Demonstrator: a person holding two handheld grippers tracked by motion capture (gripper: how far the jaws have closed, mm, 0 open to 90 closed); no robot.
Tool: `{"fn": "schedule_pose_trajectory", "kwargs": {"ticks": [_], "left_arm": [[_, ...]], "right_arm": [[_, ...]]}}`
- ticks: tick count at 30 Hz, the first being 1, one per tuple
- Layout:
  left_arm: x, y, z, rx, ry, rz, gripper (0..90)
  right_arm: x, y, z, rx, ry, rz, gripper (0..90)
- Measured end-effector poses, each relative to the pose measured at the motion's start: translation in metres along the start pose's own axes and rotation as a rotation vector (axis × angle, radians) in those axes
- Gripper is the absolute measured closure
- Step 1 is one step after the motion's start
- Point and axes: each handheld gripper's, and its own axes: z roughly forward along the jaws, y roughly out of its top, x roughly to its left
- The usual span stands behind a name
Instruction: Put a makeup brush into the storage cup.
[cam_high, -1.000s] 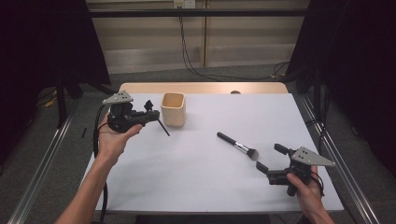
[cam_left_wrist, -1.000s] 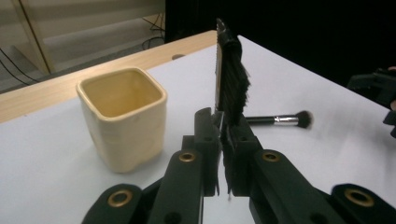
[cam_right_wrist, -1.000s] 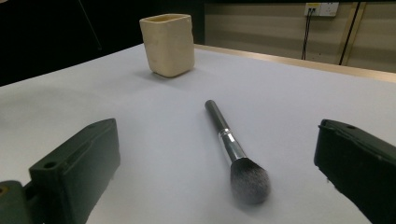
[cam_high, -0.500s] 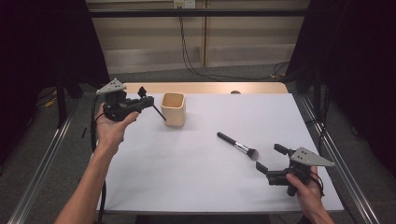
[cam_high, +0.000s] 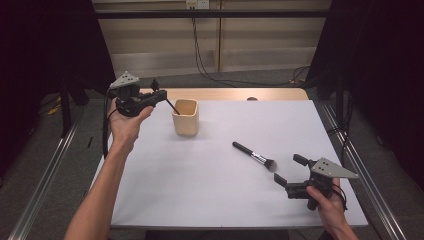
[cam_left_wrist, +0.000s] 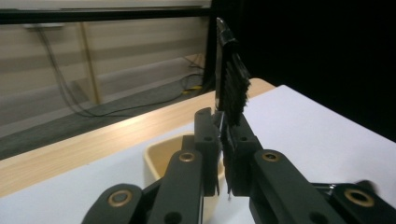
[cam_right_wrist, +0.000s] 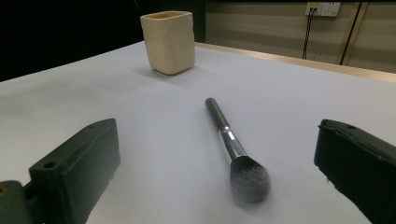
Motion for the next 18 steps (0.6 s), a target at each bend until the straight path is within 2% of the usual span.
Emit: {"fn": "schedule_pose_trajectory", "kwargs": {"ticks": [3,7,11,15,18], "left_arm": [[-0.003,0.005,0.003,0.001,0.003,0.025,85.5],[0.0,0.006,0.01,-0.011,0.009,0.014,85.6],[0.003,0.003,0.02,0.013,0.02,0.019,85.5],[0.006,0.0,0.028,0.008,0.019,0.001,85.5],[0.009,-0.002,0.034,0.033,0.024,0.011,85.5]], "right_arm": [[0.0,0.0,0.0,0.0,0.002,0.001,0.0],[0.0,0.0,0.0,0.001,0.001,-0.001,0.0],[0.001,0.0,0.0,0.0,0.003,-0.005,0.0],[0.0,-0.001,0.0,-0.002,0.002,0.003,0.0],[0.0,0.0,-0.001,-0.006,0.008,0.0,0.0]]}}
